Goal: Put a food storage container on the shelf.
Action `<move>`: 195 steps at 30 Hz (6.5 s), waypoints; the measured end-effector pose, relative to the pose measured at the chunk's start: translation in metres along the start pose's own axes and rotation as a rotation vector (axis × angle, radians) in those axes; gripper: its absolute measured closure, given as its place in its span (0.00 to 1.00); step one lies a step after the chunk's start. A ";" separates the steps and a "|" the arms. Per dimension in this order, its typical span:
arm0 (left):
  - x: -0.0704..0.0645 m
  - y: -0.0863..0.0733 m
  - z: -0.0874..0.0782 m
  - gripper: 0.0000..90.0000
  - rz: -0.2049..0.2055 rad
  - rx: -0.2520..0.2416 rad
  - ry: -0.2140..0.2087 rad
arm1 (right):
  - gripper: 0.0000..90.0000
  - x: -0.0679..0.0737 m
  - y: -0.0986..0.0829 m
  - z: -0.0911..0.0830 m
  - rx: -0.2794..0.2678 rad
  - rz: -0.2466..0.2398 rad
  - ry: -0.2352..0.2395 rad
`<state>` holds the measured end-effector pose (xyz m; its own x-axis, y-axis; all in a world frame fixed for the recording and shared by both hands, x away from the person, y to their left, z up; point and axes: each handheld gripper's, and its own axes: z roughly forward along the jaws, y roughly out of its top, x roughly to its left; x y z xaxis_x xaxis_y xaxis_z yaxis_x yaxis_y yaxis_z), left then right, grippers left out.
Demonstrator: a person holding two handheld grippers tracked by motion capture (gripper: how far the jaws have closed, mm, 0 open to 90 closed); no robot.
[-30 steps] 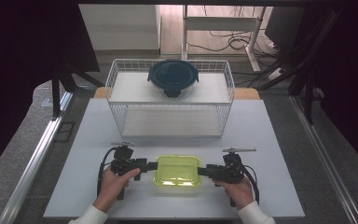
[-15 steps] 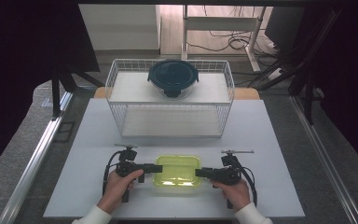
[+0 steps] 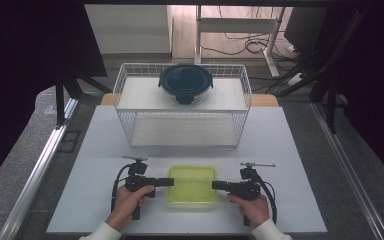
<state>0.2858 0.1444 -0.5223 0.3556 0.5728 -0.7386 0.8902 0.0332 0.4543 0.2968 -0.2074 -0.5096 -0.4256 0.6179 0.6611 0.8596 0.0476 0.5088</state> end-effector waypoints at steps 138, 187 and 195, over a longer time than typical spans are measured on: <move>-0.124 0.142 -0.115 0.84 0.373 -0.251 0.026 | 0.88 0.136 0.149 -0.081 -0.252 -0.440 -0.015; -0.099 0.274 -0.115 0.84 0.185 -0.244 0.002 | 0.86 0.120 0.285 -0.055 -0.224 -0.195 0.032; -0.080 0.283 -0.103 0.78 0.093 -0.252 -0.025 | 0.77 0.107 0.296 -0.040 -0.227 -0.052 0.042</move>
<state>0.4804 0.1930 -0.2831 0.4418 0.5625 -0.6988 0.7560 0.1859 0.6276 0.4942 -0.1589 -0.2666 -0.4828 0.5859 0.6509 0.7526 -0.1024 0.6504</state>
